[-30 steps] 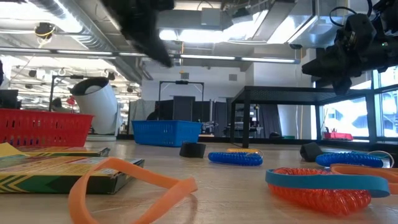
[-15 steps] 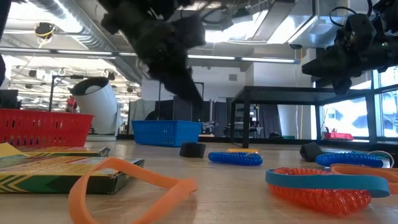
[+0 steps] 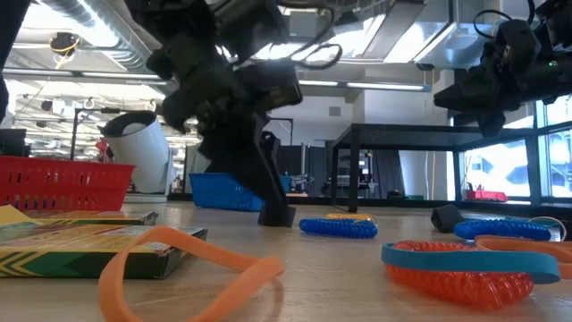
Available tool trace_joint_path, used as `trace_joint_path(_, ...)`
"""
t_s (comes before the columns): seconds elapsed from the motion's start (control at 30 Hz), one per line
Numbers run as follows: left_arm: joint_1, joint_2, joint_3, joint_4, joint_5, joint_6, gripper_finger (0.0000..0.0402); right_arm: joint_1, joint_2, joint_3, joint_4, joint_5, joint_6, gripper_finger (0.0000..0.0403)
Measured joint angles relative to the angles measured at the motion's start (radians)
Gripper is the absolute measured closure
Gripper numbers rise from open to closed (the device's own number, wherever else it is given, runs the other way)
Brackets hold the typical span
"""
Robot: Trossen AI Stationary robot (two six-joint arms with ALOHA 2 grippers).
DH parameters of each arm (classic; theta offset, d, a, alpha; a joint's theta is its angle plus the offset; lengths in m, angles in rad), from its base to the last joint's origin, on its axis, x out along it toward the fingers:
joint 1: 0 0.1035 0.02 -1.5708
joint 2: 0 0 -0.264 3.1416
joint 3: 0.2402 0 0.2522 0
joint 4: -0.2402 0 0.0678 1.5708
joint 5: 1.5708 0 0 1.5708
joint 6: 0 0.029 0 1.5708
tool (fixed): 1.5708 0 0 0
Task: Pick & Place Office Desk Supplies
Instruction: Put the black rubber band into the blue bin
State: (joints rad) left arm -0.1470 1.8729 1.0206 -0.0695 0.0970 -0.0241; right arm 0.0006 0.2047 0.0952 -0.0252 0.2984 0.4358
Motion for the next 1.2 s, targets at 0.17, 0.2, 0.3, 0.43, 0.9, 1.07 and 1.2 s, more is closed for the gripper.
trace_joint_path(0.17,0.003,0.030,0.000,-0.002,-0.012,0.013,0.0255,0.000,0.000,0.000,0.000,0.000,0.000,0.0353)
trace_joint_path(0.2,0.003,0.029,0.001,-0.010,-0.009,0.013,0.0258,0.000,0.000,0.000,0.000,0.000,0.000,0.0353)
trace_joint_path(0.3,0.000,0.028,0.002,-0.036,-0.015,0.016,0.0271,0.000,0.000,0.000,0.000,0.000,0.000,0.0353)
trace_joint_path(0.43,-0.004,0.020,0.001,-0.046,-0.046,0.015,0.0320,0.000,0.000,0.000,0.000,0.000,0.000,0.0353)
trace_joint_path(0.9,0.085,-0.171,0.113,-0.139,-0.176,0.016,0.0397,0.000,0.001,0.000,-0.002,0.000,0.026,0.0353)
trace_joint_path(1.07,0.145,-0.322,0.158,-0.130,-0.309,0.016,0.0399,0.000,0.002,0.000,-0.010,0.000,0.028,0.0353)
trace_joint_path(1.2,0.182,-0.431,0.164,-0.115,-0.389,-0.055,0.0396,0.000,0.002,0.000,-0.013,0.000,0.030,0.0353)
